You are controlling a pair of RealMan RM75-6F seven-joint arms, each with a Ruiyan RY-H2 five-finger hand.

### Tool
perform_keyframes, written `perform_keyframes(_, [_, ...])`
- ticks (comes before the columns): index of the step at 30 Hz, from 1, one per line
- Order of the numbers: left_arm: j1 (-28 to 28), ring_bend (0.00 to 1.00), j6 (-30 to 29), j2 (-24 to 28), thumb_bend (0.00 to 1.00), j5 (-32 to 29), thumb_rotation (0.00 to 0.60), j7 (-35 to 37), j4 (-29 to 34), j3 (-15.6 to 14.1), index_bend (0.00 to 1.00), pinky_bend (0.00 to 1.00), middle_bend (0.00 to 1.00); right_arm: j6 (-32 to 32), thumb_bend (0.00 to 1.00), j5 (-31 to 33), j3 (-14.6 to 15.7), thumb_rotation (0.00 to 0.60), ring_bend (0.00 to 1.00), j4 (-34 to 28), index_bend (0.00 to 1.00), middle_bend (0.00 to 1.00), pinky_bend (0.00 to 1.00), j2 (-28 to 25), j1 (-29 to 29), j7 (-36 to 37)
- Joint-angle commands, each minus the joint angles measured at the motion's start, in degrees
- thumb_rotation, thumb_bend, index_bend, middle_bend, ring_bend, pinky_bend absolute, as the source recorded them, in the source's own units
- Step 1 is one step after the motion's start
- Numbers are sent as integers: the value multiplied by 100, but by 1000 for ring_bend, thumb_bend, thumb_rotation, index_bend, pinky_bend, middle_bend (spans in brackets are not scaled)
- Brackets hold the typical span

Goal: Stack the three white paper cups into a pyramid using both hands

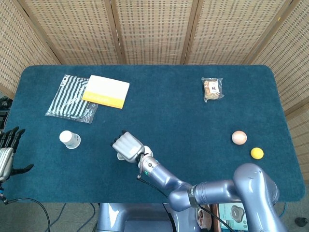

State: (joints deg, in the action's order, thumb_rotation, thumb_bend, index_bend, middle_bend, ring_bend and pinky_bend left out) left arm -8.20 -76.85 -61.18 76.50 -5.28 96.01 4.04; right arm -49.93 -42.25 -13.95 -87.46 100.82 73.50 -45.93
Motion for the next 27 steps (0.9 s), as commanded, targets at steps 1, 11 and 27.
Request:
perform_keyframes(1, [-6, 0, 9, 0, 68, -1, 600, 3, -5, -3, 0, 0, 0, 13, 449, 4, 59, 600, 436, 45, 444, 473, 163, -3, -12, 31])
perform_keyframes(11, [-33, 0, 40, -37, 68, -26, 600, -71, -12, -13, 0, 0, 0, 198, 449, 28, 179, 600, 310, 64, 322, 325, 47, -132, -55, 265])
perform_keyframes(27, [-70, 0, 96, -74, 68, -65, 600, -115, -46, -25, 0, 0, 0, 22, 448, -404, 291, 600, 304, -333, 319, 315, 46, -536, -151, 444])
